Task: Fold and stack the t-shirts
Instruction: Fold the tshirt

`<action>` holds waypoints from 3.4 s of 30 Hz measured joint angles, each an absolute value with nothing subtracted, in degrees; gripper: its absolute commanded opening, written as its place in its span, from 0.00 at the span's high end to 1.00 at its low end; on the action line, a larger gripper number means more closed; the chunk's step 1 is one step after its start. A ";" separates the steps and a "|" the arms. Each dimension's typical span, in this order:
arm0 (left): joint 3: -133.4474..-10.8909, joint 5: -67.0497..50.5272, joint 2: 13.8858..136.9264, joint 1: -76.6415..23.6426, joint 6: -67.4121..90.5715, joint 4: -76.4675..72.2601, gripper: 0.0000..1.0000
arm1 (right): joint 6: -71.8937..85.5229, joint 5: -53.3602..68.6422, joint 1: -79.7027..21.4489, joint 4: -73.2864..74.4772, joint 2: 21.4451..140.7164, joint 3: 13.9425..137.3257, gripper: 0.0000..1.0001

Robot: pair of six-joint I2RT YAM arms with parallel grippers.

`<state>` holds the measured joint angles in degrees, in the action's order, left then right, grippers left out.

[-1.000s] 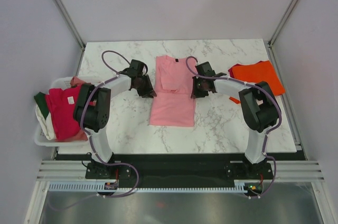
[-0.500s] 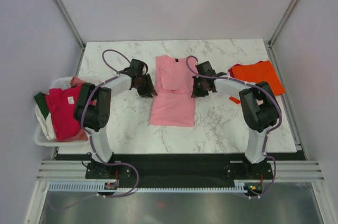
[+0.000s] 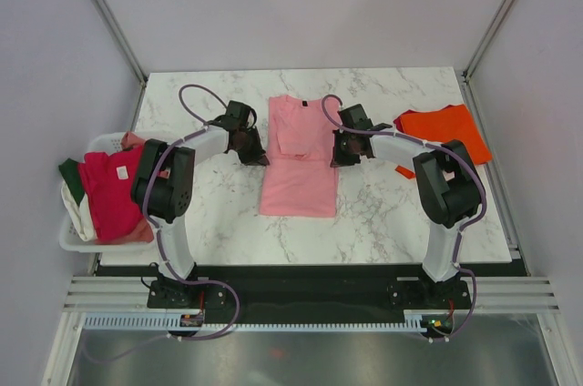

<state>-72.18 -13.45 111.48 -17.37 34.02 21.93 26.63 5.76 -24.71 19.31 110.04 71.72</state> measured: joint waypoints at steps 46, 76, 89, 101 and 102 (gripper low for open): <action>-74.56 -13.34 108.33 -16.69 33.80 19.46 0.39 | 25.28 6.59 -19.64 22.33 108.57 75.42 0.30; -43.51 -18.81 82.24 -16.40 36.45 9.41 0.13 | 26.35 16.27 -13.85 18.22 113.36 75.57 0.46; -36.03 -20.84 78.96 -19.33 37.06 11.97 0.29 | 34.83 17.34 -23.44 16.34 82.67 42.28 0.45; -35.73 -21.08 78.87 -19.35 37.06 12.32 0.41 | 37.82 17.58 -27.66 12.34 82.63 39.29 0.51; -35.73 -21.08 79.07 -19.35 37.06 12.29 0.42 | 37.85 17.58 -27.66 12.05 83.13 39.29 0.51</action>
<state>-35.73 -21.08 79.07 -19.35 37.06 12.29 37.85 17.58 -27.66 12.05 83.13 39.29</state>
